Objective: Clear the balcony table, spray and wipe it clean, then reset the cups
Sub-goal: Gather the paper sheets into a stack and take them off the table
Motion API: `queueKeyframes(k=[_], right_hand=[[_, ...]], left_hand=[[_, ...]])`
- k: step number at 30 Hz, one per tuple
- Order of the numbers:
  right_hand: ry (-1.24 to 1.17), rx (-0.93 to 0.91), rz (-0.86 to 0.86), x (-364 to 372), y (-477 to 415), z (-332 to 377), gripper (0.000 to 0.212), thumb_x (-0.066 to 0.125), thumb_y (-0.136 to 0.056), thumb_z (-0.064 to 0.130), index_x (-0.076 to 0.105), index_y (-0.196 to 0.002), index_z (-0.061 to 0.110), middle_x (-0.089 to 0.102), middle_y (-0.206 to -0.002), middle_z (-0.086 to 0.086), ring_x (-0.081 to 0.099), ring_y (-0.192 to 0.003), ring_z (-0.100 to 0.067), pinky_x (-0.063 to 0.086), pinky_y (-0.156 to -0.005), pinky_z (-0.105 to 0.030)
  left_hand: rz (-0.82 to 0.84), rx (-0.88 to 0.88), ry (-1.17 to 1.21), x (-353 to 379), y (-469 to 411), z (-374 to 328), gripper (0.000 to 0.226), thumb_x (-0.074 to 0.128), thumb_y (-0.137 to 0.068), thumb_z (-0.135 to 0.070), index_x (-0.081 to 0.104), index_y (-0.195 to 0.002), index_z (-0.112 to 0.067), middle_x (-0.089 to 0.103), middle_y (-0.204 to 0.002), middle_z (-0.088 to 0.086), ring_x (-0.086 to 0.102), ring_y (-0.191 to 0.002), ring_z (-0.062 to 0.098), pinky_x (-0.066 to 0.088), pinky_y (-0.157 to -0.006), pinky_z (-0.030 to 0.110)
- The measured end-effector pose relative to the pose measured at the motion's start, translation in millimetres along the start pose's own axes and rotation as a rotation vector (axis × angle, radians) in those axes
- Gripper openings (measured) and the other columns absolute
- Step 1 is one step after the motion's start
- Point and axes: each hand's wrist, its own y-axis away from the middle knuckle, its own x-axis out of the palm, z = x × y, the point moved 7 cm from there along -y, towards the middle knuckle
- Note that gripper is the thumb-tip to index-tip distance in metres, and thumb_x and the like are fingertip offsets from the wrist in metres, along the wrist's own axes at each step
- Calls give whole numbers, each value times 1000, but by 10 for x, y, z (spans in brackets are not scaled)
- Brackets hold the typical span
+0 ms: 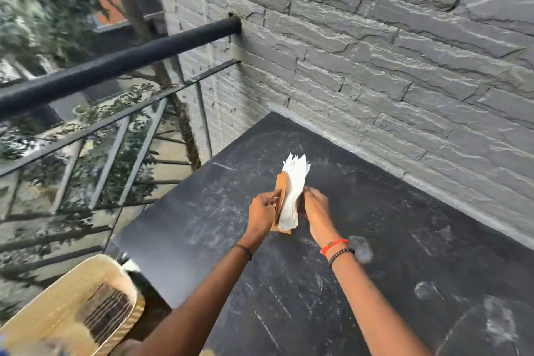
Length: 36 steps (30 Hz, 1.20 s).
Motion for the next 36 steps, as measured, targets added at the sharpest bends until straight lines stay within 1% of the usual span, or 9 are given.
queueKeyframes(k=[4, 10, 17, 22, 24, 26, 28, 31, 36], right_hand=[[0, -100, 138, 345, 510, 42, 29, 47, -92, 9, 61, -68, 18, 60, -71, -2, 53, -74, -19, 46, -69, -37], [138, -217, 264, 785, 1219, -114, 18, 52, -84, 22, 67, -76, 26, 69, -83, 2, 59, -76, -14, 50, -72, -36], [304, -285, 435, 1386, 1996, -392, 36, 51, -91, 11, 52, -58, 25, 54, -61, 6, 45, -56, -8, 36, -60, -32], [451, -346, 502, 1810, 2440, -566, 25, 55, -90, 13, 63, -66, 8, 67, -75, -17, 55, -67, -26, 42, -62, -40], [474, -344, 527, 1960, 2569, -672, 20, 56, -89, 14, 66, -76, 2, 70, -84, -21, 58, -70, -24, 47, -65, -42], [475, -356, 563, 2108, 2717, -763, 17, 57, -88, 13, 68, -80, 3, 71, -86, -21, 64, -74, -25, 53, -69, -47], [480, -360, 593, 2190, 2842, -835, 16, 57, -88, 9, 69, -80, 2, 71, -84, -19, 66, -76, -27, 54, -70, -48], [542, -393, 613, 2235, 2971, -965, 17, 55, -89, 9, 68, -80, 1, 70, -83, -16, 64, -76, -28, 47, -65, -34], [596, -343, 597, 2255, 3032, -1373, 20, 51, -91, 14, 70, -88, 7, 71, -87, -14, 62, -84, -32, 41, -64, -31]], left_hand=[[-133, 25, 30, -435, 502, 68, 55, 35, -77, 10, 63, -123, -1, 69, -115, 17, 67, -106, 28, 52, -95, 45], [-322, 35, 8, -981, 1280, 213, 53, 36, -84, 13, 66, -119, -10, 68, -117, 4, 64, -108, 21, 50, -98, 37], [-481, -5, -64, -1714, 1907, 831, 52, 41, -81, 8, 71, -115, -17, 67, -121, 3, 60, -115, 22, 47, -103, 42], [-639, -27, 74, -2137, 2366, 951, 52, 39, -82, 21, 70, -111, -9, 67, -115, 8, 63, -99, 10, 45, -75, 3], [-668, -18, 154, -2268, 2489, 1073, 60, 31, -76, 25, 69, -104, -12, 70, -105, 7, 67, -94, 6, 51, -78, 11], [-653, 2, 94, -2449, 2558, 1279, 67, 32, -66, 14, 72, -110, -18, 69, -116, 4, 63, -113, 16, 50, -100, 36], [-655, -21, 91, -2570, 2618, 1504, 69, 34, -59, 6, 72, -113, -14, 67, -123, 3, 59, -119, 20, 44, -106, 46], [-680, -87, 65, -2621, 2773, 1604, 58, 38, -71, 13, 69, -115, -6, 64, -122, 1, 56, -119, 22, 44, -106, 45], [-633, -116, 47, -2600, 2821, 1981, 59, 33, -77, 21, 69, -112, -10, 65, -109, -2, 60, -108, 24, 48, -98, 36]])
